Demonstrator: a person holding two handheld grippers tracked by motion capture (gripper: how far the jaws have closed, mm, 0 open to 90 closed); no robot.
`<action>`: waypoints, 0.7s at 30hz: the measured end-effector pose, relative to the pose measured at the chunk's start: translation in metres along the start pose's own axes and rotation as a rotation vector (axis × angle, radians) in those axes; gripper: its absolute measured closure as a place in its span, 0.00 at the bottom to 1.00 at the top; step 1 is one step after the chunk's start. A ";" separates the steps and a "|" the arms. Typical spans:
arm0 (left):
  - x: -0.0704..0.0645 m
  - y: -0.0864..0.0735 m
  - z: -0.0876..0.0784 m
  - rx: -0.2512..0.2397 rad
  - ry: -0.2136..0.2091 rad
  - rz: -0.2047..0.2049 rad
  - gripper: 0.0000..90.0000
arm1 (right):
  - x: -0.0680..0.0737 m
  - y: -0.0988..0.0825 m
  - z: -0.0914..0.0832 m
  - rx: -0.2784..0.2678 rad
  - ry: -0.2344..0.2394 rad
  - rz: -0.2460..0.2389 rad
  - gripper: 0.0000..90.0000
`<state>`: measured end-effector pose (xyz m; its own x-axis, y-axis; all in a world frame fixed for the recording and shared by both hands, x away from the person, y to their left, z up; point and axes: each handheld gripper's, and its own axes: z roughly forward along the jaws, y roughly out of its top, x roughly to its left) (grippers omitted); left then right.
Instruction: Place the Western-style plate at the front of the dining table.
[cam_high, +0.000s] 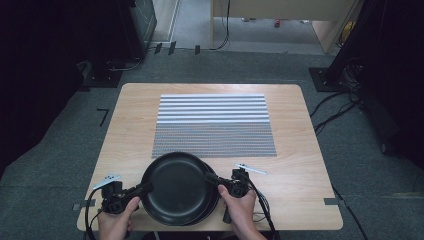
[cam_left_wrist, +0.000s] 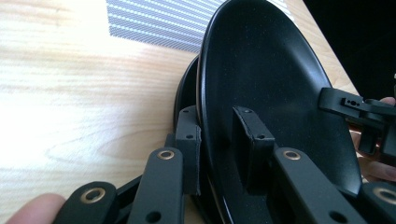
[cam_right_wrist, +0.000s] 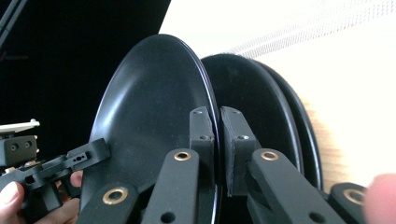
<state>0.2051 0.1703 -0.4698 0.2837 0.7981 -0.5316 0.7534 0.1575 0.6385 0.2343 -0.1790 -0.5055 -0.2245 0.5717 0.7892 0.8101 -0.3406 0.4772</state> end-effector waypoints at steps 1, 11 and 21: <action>0.000 0.000 0.000 0.000 0.000 0.000 0.82 | 0.000 0.000 0.000 0.000 0.000 0.000 0.94; -0.005 0.016 0.015 0.020 -0.037 -0.009 0.81 | 0.002 0.019 -0.009 -0.014 -0.024 -0.018 0.94; -0.020 0.050 0.034 0.013 -0.069 0.004 0.83 | -0.001 0.057 -0.018 -0.050 -0.027 -0.012 0.94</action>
<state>0.2576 0.1424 -0.4464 0.3266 0.7563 -0.5668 0.7595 0.1469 0.6337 0.2706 -0.2119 -0.4720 -0.2189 0.5960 0.7726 0.7790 -0.3701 0.5062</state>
